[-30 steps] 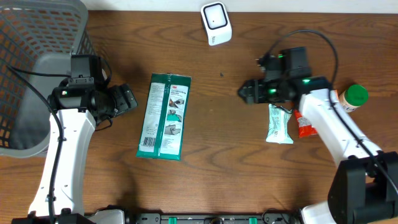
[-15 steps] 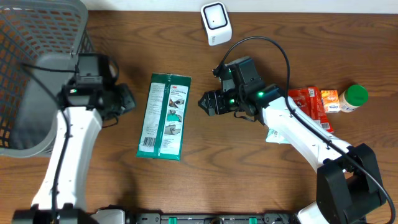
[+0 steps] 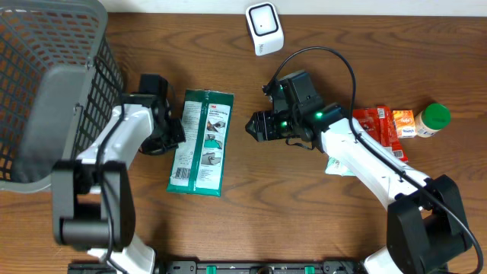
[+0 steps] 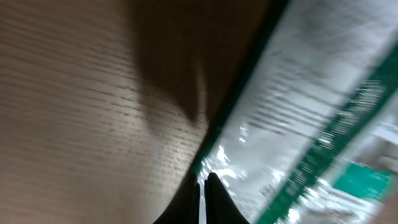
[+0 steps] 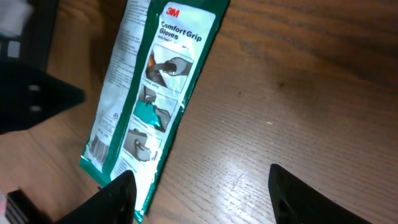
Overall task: Scan the item barcode
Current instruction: 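Release the wipes pack and move right gripper left toward gloves packet, then pinch the green gloves packet edges with both grippers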
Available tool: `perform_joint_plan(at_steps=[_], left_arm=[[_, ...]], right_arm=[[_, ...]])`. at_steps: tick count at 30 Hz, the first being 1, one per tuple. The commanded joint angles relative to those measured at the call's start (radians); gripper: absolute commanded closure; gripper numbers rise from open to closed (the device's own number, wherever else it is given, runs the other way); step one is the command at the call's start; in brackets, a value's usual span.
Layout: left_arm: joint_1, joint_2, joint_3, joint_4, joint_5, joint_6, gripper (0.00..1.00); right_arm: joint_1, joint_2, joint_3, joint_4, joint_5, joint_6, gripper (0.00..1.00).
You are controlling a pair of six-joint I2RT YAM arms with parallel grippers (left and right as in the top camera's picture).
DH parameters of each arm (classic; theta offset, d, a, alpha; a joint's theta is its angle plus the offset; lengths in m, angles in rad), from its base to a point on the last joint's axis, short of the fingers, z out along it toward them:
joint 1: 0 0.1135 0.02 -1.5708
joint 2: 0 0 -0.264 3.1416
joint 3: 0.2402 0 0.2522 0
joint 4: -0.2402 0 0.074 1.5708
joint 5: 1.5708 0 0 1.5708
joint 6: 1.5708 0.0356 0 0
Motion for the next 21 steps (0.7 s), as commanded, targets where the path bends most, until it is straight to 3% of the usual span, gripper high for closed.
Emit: perform_joint_plan(at_steps=[1, 8, 21], left_arm=[[0.000, 0.076, -0.006, -0.005, 0.010, 0.017, 0.93], [-0.005, 0.159, -0.006, 0.018, 0.061, 0.017, 0.92], [-0.128, 0.172, -0.009, 0.083, 0.106, 0.016, 0.91]], right_arm=[[-0.005, 0.060, -0.010, 0.010, -0.052, 0.036, 0.38], [-0.031, 0.181, -0.010, 0.072, -0.129, 0.043, 0.43], [-0.035, 0.304, -0.010, 0.159, -0.261, 0.045, 0.38]])
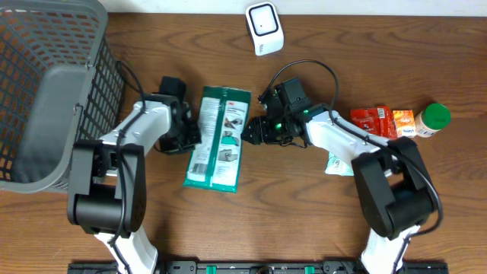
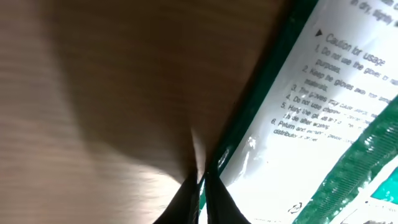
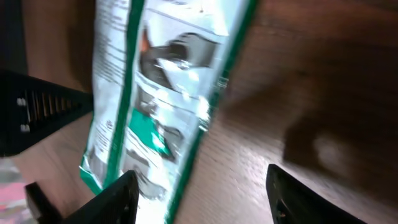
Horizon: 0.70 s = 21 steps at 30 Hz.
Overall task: Scan the item barcode
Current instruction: 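Pinch the green gloves packet edges with both grippers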
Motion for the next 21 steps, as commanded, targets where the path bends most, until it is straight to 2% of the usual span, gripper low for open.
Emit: perform_joint_plan(at_steps=[1, 11, 20, 21], left_arm=[[-0.040, 0.066, -0.026, 0.019, 0.008, 0.013, 0.91], [-0.130, 0.069, -0.046, 0.073, 0.008, -0.022, 0.88], [-0.161, 0.070, -0.052, 0.090, 0.008, -0.022, 0.88], [-0.161, 0.070, -0.052, 0.094, 0.008, -0.022, 0.88]], right_arm=[[-0.002, 0.068, -0.004, 0.025, -0.097, 0.024, 0.38], [0.019, 0.179, -0.004, 0.146, -0.249, 0.051, 0.37], [0.022, 0.179, -0.004, 0.179, -0.249, 0.028, 0.46], [0.022, 0.179, -0.004, 0.179, -0.247, 0.028, 0.50]])
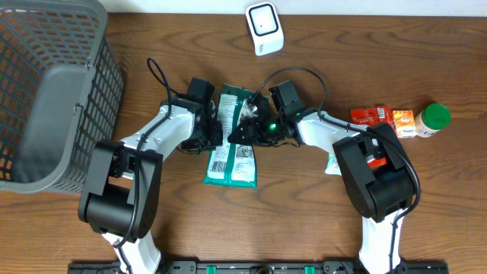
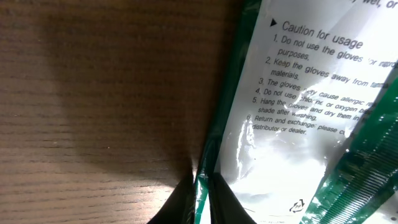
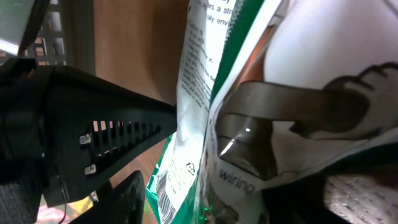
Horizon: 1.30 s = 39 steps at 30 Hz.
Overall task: Scan the item barcode
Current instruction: 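Pinch the green gloves packet edges with both grippers, then lift the gloves packet up toward the scanner with right gripper, release left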
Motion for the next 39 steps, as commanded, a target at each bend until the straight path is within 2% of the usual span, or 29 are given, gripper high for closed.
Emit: perform_joint_plan(at_steps=[1, 5, 7, 9, 12, 16, 17, 19, 23, 25, 28, 30, 35, 39], left_arm=[[-0.015, 0.069, -0.049, 0.005, 0.008, -0.010, 0.88], [-0.014, 0.066, -0.048, 0.003, 0.008, -0.009, 0.88], [-0.006, 0.054, -0.041, -0.008, 0.008, -0.009, 0.85], [0.006, 0.031, -0.023, -0.031, 0.003, -0.008, 0.79], [0.034, -0.037, 0.013, -0.077, -0.024, -0.008, 0.77], [0.084, -0.187, 0.039, -0.117, -0.052, -0.008, 0.69], [0.101, -0.233, 0.039, -0.119, -0.052, -0.008, 0.65], [0.132, -0.311, 0.039, -0.118, -0.052, -0.009, 0.49], [0.184, -0.424, 0.039, -0.112, -0.117, -0.009, 0.29], [0.204, -0.463, 0.039, -0.108, -0.176, -0.009, 0.14], [0.211, -0.467, 0.039, -0.109, -0.175, -0.009, 0.13], [0.211, -0.467, 0.039, -0.109, -0.175, -0.009, 0.13], [0.211, -0.467, 0.039, -0.099, -0.175, -0.009, 0.13], [0.211, -0.466, 0.039, -0.083, -0.175, -0.009, 0.13]], right_arm=[[0.019, 0.045, -0.016, -0.006, 0.032, -0.010, 0.58], [0.019, 0.045, -0.016, -0.005, 0.033, -0.048, 0.93], [0.019, 0.045, -0.016, -0.003, 0.033, -0.063, 0.99], [0.019, 0.045, -0.016, -0.003, 0.032, -0.070, 0.99], [0.014, 0.031, -0.015, -0.008, 0.034, -0.108, 0.99], [0.006, -0.052, -0.015, -0.054, 0.113, -0.156, 0.99], [0.006, -0.080, -0.014, -0.072, 0.143, -0.177, 0.99], [0.006, -0.154, -0.014, -0.119, 0.240, -0.211, 0.99], [0.003, -0.285, 0.013, -0.208, 0.373, -0.225, 0.99], [-0.001, -0.360, 0.106, -0.346, 0.450, -0.279, 0.99], [0.000, -0.377, 0.266, -0.529, 0.547, -0.312, 0.99], [-0.001, -0.357, 0.455, -0.692, 0.654, -0.325, 0.99], [0.000, -0.298, 0.776, -0.883, 0.744, -0.376, 0.99], [0.000, -0.235, 0.983, -0.970, 0.843, -0.423, 0.99]])
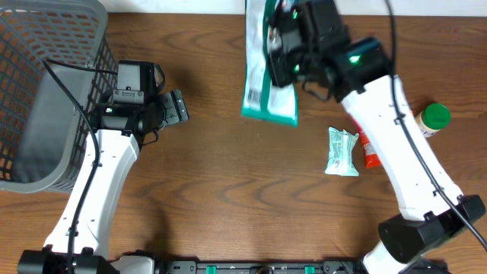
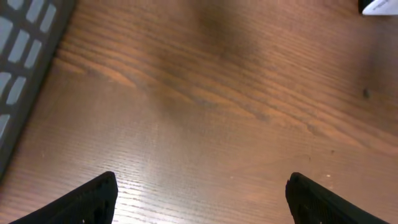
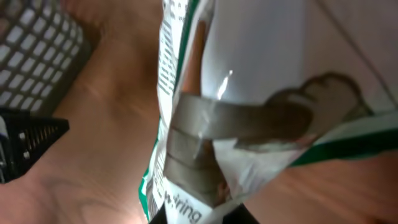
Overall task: Scan the item barcode
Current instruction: 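Lift the gloves packet up toward the scanner with right gripper, release left, then hold the gloves packet barcode under the white scanner with right gripper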
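Observation:
The green and white 3M glove packet (image 1: 265,84) hangs in the air at the top middle of the table, with my right gripper (image 1: 285,53) shut on its upper part. In the right wrist view the packet (image 3: 249,81) fills the frame, pinched between the fingers (image 3: 199,214) at the bottom edge. The white scanner is hidden behind the packet and arm in the overhead view; a white corner (image 2: 379,6) shows at the top right of the left wrist view. My left gripper (image 1: 176,106) stands open over bare wood, holding nothing (image 2: 199,199).
A grey wire basket (image 1: 46,84) stands at the far left, its wall (image 2: 25,37) close to the left gripper. A small green and white packet (image 1: 340,150), a red packet (image 1: 367,156) and a green-capped bottle (image 1: 436,118) lie on the right.
My right gripper has gone from the packet on the table to holding it in the air at the top middle. My left gripper has let go, opened wide and moved back left toward the basket.
The packet first lay left of centre, my left gripper shut at its left edge and my right gripper open to its right. Over the two later moments the packet stood further right, between both grippers. Now the right gripper alone holds it aloft.

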Available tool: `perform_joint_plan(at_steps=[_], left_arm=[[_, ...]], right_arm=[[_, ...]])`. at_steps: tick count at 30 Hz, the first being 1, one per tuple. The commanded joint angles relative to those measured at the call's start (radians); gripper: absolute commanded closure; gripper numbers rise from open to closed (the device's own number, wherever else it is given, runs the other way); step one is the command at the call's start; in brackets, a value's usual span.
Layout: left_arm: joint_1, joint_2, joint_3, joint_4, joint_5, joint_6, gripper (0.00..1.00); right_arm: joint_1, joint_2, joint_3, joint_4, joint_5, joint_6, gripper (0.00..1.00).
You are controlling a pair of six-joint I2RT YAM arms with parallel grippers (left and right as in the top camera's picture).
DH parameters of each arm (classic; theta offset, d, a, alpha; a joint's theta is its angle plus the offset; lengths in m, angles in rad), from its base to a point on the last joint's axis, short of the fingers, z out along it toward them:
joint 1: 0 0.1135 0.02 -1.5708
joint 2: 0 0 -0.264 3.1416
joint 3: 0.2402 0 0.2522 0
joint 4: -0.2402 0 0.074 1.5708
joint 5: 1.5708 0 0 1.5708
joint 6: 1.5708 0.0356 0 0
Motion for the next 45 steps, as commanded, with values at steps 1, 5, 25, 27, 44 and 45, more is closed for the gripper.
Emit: perform_joint_plan(at_steps=[1, 5, 25, 27, 44, 45], left_arm=[[0.004, 0.003, 0.003, 0.000, -0.015, 0.002, 0.13], [0.004, 0.003, 0.003, 0.000, -0.015, 0.002, 0.12], [0.004, 0.003, 0.003, 0.000, -0.015, 0.002, 0.12], [0.005, 0.003, 0.003, 0.000, -0.015, 0.002, 0.12], [0.004, 0.003, 0.003, 0.000, -0.015, 0.002, 0.12], [0.004, 0.003, 0.003, 0.000, -0.015, 0.002, 0.12]], right_arm=[[-0.002, 0.074, 0.161, -0.032, 0.154, -0.087, 0.99], [0.000, 0.124, 0.190, 0.079, 0.232, -0.243, 0.99], [0.069, 0.575, 0.190, 0.939, 0.735, -0.927, 0.99], [0.075, 0.609, 0.190, 1.025, 0.735, -1.004, 0.99], [0.090, 0.731, 0.189, 1.167, 0.686, -1.229, 0.99], [0.093, 0.731, 0.189, 1.150, 0.684, -1.229, 0.99]])
